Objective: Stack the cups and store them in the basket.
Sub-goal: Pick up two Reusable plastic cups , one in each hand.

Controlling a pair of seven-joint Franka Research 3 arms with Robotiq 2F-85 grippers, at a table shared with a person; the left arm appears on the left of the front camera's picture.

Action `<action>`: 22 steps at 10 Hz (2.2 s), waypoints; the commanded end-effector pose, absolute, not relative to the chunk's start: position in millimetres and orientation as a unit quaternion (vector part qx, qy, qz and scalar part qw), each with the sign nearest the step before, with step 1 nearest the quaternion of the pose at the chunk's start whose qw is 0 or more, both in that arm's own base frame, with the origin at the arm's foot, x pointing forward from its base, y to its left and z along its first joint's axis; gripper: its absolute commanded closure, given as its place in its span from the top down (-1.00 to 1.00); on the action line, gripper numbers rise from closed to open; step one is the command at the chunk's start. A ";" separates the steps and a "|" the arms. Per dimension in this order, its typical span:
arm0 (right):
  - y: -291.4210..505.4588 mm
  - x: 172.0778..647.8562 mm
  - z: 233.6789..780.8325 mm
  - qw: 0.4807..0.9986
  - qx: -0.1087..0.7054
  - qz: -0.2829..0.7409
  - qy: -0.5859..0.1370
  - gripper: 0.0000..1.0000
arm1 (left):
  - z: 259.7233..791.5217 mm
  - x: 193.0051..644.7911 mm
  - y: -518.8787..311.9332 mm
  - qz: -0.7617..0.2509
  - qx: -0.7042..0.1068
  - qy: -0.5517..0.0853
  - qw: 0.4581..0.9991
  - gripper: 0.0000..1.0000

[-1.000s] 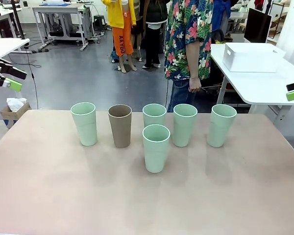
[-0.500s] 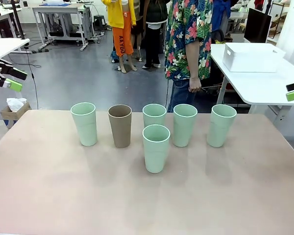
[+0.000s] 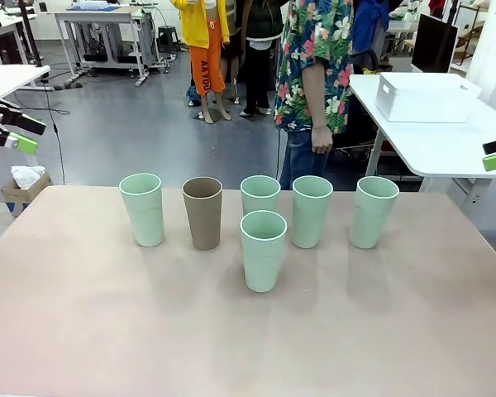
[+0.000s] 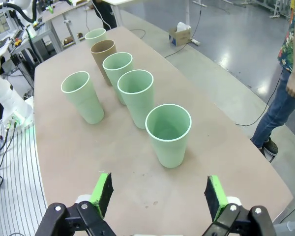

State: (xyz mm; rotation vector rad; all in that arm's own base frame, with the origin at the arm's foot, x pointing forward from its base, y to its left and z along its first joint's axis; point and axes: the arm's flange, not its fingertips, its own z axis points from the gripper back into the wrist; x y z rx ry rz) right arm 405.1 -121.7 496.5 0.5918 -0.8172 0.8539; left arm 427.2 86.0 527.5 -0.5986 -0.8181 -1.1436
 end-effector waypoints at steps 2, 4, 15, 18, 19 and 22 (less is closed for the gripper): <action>-120.5 405.7 497.3 0.786 0.277 0.398 -0.383 1.00 | 529.1 427.0 87.0 -0.522 -0.272 -0.369 0.719 1.00; -120.5 405.7 497.3 0.786 0.277 0.398 -0.383 1.00 | 529.1 427.0 87.0 -0.522 -0.272 -0.369 0.719 1.00; -120.5 405.7 497.3 0.786 0.277 0.398 -0.383 1.00 | 529.1 427.0 87.0 -0.522 -0.272 -0.369 0.719 1.00; -120.5 405.7 497.3 0.786 0.277 0.398 -0.383 1.00 | 529.1 427.0 87.0 -0.522 -0.272 -0.369 0.719 1.00; -120.5 405.7 497.3 0.786 0.277 0.398 -0.383 1.00 | 529.1 427.0 87.0 -0.522 -0.272 -0.369 0.719 1.00; -120.5 405.7 497.3 0.786 0.277 0.398 -0.383 1.00 | 529.1 427.0 87.0 -0.522 -0.272 -0.369 0.719 1.00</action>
